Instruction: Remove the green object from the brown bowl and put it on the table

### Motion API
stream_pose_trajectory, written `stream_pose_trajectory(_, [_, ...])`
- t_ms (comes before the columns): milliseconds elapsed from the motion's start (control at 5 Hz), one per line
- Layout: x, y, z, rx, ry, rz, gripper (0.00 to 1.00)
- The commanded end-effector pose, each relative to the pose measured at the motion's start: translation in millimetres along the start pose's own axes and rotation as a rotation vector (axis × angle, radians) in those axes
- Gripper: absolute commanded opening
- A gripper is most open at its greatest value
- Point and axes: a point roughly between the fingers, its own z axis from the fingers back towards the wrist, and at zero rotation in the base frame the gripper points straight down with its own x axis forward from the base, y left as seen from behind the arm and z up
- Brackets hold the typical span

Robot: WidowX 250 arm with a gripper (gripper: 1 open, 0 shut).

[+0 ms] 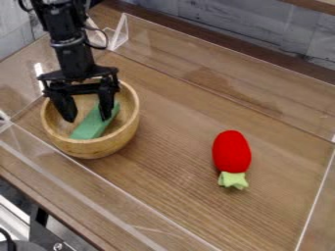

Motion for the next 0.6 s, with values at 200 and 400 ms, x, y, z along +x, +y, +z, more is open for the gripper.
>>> stream_pose_trajectory(200, [0.9, -6.6, 5.9, -0.014, -0.078, 0.019, 1.00])
stream_pose_trajectory(400, [7.7, -2.7, 6.2, -0.025, -0.094, 0.004, 1.00])
